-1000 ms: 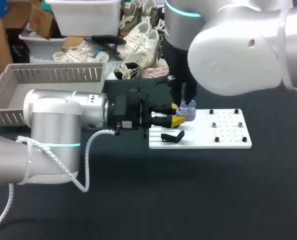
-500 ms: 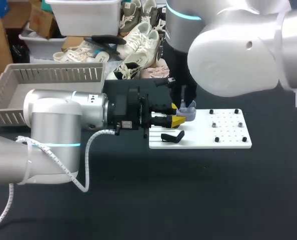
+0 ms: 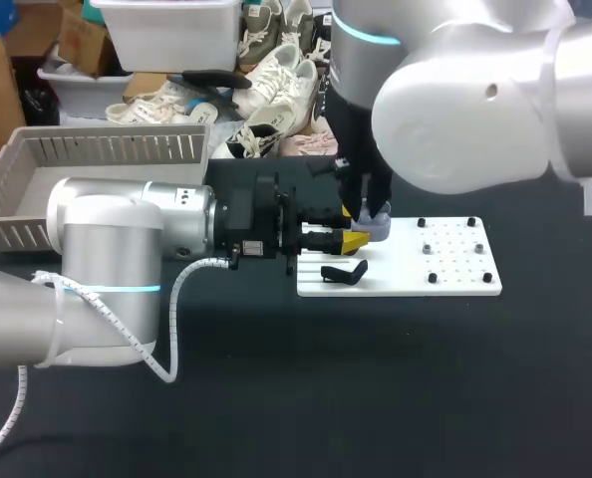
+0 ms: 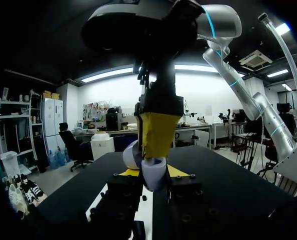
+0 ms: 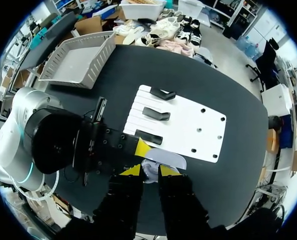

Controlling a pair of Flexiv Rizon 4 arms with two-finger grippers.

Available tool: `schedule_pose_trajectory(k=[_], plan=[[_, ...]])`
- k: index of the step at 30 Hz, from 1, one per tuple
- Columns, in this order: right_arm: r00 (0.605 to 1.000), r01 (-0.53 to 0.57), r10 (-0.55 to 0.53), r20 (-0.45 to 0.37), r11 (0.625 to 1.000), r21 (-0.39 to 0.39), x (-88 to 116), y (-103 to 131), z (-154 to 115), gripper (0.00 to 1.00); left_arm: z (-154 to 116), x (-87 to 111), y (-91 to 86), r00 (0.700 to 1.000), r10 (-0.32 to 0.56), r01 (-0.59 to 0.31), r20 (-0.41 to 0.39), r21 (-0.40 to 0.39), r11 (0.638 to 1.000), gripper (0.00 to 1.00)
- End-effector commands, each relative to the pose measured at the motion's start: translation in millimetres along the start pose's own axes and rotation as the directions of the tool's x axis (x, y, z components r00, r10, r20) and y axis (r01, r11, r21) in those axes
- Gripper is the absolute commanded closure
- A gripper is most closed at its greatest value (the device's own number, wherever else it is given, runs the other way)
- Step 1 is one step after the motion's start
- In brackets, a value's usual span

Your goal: Pick up each earbud case from the left stands, insert the matching earbuds, close the lid, and place the case in the box.

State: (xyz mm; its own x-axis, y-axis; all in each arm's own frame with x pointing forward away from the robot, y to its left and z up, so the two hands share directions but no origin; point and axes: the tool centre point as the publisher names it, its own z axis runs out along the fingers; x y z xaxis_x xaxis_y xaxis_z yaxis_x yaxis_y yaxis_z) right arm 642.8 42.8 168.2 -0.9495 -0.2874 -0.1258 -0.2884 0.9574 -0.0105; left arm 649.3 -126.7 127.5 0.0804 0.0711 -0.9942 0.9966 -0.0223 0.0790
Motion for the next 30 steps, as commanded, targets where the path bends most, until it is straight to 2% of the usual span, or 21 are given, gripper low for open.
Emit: schedule_pose_trajectory(k=[1, 6, 7, 13, 19, 21, 26, 28, 30], plan=[[1.000, 0.002, -0.002, -0.012, 1.000, 0.005, -3, 1, 3, 1.00, 0, 0.2, -0.9, 1.000, 0.001, -0.001, 0.002, -0.003, 1.000, 1.00], [1.000, 0.004, -0.004, -0.028, 1.000, 0.015, -4, 1, 6, 1.00, 0, 0.2, -0.9, 1.000, 0.001, -0.001, 0.002, -0.003, 1.000, 1.00], [1.000, 0.004, -0.004, -0.029, 1.000, 0.015, -4, 1, 6, 0.83, 0, 0.2, -0.9, 1.000, 0.001, -0.001, 0.002, -0.003, 1.000, 1.00], [1.000, -0.002, 0.002, -0.021, 1.000, 0.006, -1, 1, -1, 0.58, 0, 0.2, -0.9, 1.000, 0.001, -0.001, 0.002, -0.003, 1.000, 1.00], [1.000, -0.015, 0.015, -0.001, 1.000, -0.010, 3, -1, -13, 0.49, 0, 0.2, -0.9, 1.000, 0.001, -0.001, 0.002, -0.003, 1.000, 1.00], [1.000, -0.016, 0.016, 0.014, 1.000, -0.015, 4, -2, -18, 0.42, 0, 0.2, -0.9, 1.000, 0.001, -0.001, 0.002, -0.003, 1.000, 1.00], [0.997, -0.054, 0.056, 0.060, 0.998, -0.032, 0, -9, -31, 0.37, 0, 0.2, -0.9, 1.000, 0.001, -0.001, 0.002, -0.003, 1.000, 1.00], [0.993, -0.096, 0.098, 0.071, 0.995, -0.032, -6, -17, -32, 0.31, 0, 0.2, -0.9, 1.000, 0.001, -0.001, 0.002, -0.003, 1.000, 1.00], [0.982, -0.165, 0.167, 0.090, 0.986, -0.027, -15, -26, -31, 0.16, 0, 0.2, -0.9, 1.000, 0.001, -0.001, 0.002, -0.003, 1.000, 1.00]])
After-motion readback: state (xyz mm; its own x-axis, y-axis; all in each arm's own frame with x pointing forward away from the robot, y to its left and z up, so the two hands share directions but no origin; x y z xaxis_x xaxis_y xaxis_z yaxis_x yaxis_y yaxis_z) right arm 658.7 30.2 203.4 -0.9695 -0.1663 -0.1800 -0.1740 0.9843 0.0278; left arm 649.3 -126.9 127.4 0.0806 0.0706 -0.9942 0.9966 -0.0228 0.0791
